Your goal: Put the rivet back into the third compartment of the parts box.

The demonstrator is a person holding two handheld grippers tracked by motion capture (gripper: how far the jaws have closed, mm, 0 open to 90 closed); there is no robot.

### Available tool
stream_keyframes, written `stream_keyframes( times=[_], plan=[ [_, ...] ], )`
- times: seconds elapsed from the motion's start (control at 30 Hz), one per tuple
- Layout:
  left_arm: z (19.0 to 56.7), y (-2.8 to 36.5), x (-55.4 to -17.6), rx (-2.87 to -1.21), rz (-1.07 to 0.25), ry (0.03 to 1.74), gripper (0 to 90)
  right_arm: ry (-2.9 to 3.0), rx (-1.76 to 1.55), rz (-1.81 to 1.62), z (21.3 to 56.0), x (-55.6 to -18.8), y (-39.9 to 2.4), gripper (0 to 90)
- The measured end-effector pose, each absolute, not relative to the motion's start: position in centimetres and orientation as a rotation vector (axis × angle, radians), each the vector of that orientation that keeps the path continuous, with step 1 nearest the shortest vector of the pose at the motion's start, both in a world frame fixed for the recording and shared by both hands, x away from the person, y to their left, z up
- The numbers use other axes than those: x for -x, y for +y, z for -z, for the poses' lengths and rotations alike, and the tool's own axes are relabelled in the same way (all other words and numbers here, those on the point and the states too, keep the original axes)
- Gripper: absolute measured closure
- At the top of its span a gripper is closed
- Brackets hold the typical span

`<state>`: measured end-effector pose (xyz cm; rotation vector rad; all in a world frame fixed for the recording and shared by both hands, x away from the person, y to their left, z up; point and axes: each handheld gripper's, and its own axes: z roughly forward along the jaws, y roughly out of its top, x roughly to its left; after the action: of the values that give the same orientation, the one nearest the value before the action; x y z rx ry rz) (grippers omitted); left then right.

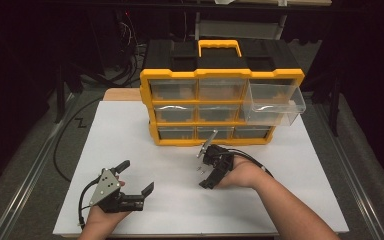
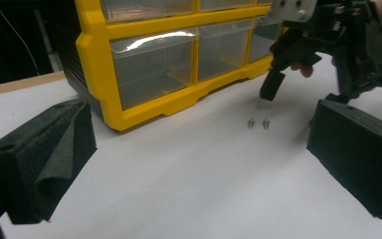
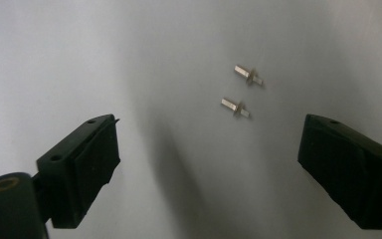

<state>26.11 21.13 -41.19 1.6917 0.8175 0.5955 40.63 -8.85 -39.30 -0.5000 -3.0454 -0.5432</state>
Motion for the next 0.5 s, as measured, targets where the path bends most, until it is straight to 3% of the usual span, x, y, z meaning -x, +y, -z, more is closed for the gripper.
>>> stream_keyframes(
  times=[0.1,0.17,0.2,0.23,0.3,0.43,0.5],
  plan=[
    [41.2,21.1,-26.1,-1.691,-0.593,0.817,0.1,-3.042,0.498,0.548,39.4,-41.3,-8.1,20.5],
    [41.2,21.1,-26.1,-1.692,-0.589,0.814,0.1,-3.046,0.49,0.547,39.3,-41.8,-7.7,30.9],
    [41.2,21.2,-26.1,-1.696,-0.589,0.812,0.1,-3.053,0.494,0.542,39.3,-42.2,-7.3,41.5],
    [41.2,21.2,-26.1,-1.696,-0.589,0.812,0.1,-3.053,0.494,0.542,39.3,-42.2,-7.3,41.5],
    [41.2,21.2,-26.1,-1.693,-0.59,0.812,0.1,-3.058,0.52,0.534,39.2,-42.6,-7.0,52.6],
    [41.2,21.2,-26.1,-1.69,-0.586,0.814,0.1,-3.078,0.486,0.503,39.4,-43.4,-6.4,65.7],
    [41.2,21.2,-26.1,-1.686,-0.585,0.817,0.1,-3.086,0.48,0.48,39.6,-43.5,-6.3,66.2]
  ],
)
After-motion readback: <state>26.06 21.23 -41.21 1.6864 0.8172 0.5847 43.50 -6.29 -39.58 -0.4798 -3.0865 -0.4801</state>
